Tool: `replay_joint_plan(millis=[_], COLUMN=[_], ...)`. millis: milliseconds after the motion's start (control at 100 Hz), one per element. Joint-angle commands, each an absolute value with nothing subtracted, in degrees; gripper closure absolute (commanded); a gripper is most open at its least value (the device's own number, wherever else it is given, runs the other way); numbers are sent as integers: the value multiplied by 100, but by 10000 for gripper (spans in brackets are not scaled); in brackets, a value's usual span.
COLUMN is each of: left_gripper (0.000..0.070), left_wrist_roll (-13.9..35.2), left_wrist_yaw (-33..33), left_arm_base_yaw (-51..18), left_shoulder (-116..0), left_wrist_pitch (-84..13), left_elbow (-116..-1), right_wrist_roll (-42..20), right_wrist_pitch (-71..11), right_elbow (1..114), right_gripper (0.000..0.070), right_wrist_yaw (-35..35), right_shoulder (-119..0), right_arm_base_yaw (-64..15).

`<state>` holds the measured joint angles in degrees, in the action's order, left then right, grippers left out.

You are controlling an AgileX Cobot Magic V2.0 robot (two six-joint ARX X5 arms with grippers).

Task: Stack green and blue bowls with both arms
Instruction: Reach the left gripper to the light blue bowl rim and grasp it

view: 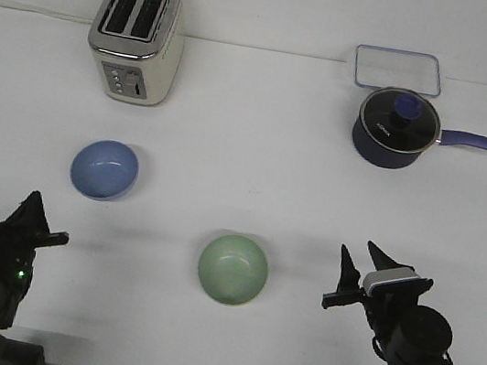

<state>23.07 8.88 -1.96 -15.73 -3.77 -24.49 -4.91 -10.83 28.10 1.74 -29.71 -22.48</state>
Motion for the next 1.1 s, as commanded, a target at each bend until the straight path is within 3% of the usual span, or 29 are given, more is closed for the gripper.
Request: replay_joint_plan(millis=[0,260,310,420,480,1090], left_gripper=[688,665,565,266,184,184], left_wrist_roll=[2104,1931,1903,1911,1911,1938], left_wrist_yaw=[928,829,720,539,445,-687], left_arm_base_yaw=[-178,-54,14,145,224,819], left_shoulder=[-2222,-4700,-5070,-5675,-5929,-7933], left_wrist_pitch=[-679,-1894,-1981,-2008,-2001,-1326], left_elbow=[-3048,-4799,-4976,-5131,-5131,-5133], right_wrist_roll=[-462,-438,-423,-423,-423,-427], right_wrist_pitch=[-1076,-1072,-1070,-1059,-1035,-1031], right_elbow=[2814,2814,2814,2814,2814,2814], right_gripper=[381,381,381,381,381,381], right_wrist_yaw=[185,148,143,130,123,-16], right_shoulder=[-3006,-3004,-3004,-3004,-3004,-3004], right_arm_base_yaw=[-2279,-2279,-2279,-2279,-2279,-2279])
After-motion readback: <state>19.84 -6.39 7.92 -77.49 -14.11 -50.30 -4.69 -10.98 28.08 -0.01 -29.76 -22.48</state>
